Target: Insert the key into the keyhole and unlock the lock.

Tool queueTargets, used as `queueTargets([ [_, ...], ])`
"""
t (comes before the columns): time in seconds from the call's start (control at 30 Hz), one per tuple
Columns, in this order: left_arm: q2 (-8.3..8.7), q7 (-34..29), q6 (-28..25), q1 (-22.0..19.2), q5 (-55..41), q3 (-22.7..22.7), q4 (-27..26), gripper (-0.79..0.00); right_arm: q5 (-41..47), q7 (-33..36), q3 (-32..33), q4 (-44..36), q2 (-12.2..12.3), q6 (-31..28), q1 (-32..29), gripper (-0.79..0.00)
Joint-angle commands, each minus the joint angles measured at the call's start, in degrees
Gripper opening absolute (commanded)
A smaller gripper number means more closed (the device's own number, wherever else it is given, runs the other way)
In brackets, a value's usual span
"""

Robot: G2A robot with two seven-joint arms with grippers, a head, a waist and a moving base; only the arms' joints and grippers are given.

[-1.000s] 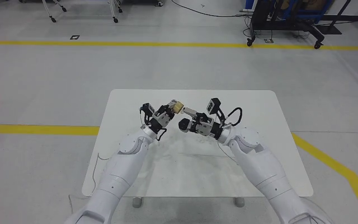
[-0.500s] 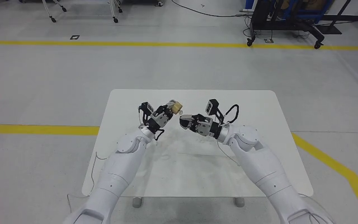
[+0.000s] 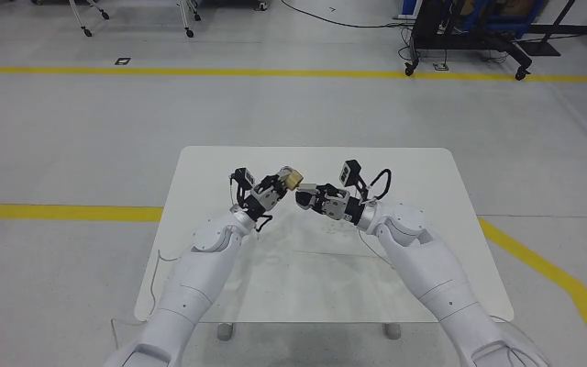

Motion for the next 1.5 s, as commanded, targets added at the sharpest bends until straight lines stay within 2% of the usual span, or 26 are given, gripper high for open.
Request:
queueTargets([
  [0.0,0.02,0.21,-0.1,0.2,0.25,-0.08,-0.35,-0.785,0.21,-0.15,-0.04,0.48,-0.06,0.03,0.11,-0.619],
  [0.13,0.11,0.37,-0.09,0.59,0.52,-0.41,-1.24,-0.785,0.77,-0.23,0.19,1.32,-0.1,0.05,0.27,-0.628],
  [0.2,0.17,0.46,-0.03,0.83,0.83,-0.53,-1.79,-0.785,1.03,-0.34,0.39,1.57,-0.1,-0.07,0.28,-0.702],
  [0.23,0.2,0.58,-0.02,0.97,1.02,-0.59,-2.02,-0.785,1.16,-0.32,0.46,1.62,-0.11,-0.18,0.26,-0.767],
  [0.27,0.22,0.75,-0.01,1.12,1.21,-0.65,-2.23,-0.785,1.18,-0.29,0.48,1.65,-0.11,-0.24,0.24,-0.785],
  [0.57,0.45,1.28,-0.21,2.52,2.66,-1.0,-4.2,-0.785,4.44,0.88,0.41,1.98,-0.39,1.16,-0.02,-0.785],
  [0.8,0.58,2.1,-3.41,3.1,4.83,-1.27,-5.0,-0.785,19.43,6.44,1.08,4.74,-1.33,7.68,-0.1,-0.785],
  [1.03,0.8,2.42,-4.93,3.72,5.84,-1.89,-5.91,-0.785,20.35,8.77,1.07,7.1,-1.42,9.63,1.23,-0.785],
  [1.07,0.84,2.54,-4.98,3.81,5.84,-2.03,-6.02,-0.785,19.93,8.94,1.07,7.19,-1.39,9.41,1.37,-0.693],
  [1.13,0.89,3.08,-4.8,4.03,5.76,-2.34,-6.18,-0.785,17.72,9.17,1.03,7.21,-1.23,8.5,1.75,-0.172],
  [1.17,0.92,3.59,-4.42,4.14,5.78,-2.49,-6.24,-0.785,15.87,9.14,1.04,7.19,-1.07,7.9,1.95,-0.058],
  [1.2,0.94,4.09,-3.96,4.23,5.67,-2.64,-6.38,-0.785,12.79,8.15,1.37,7.17,-0.78,6.24,2.25,0.0],
  [1.33,1.17,4.02,-2.85,4.43,7.01,-2.92,-7.46,-0.785,8.41,7.4,6.7,7.41,0.88,2.17,1.43,0.0],
  [1.47,1.64,3.54,0.37,4.65,11.39,-2.65,-8.2,-0.785,-0.26,8.13,14.81,5.4,3.86,1.93,-0.59,0.0],
])
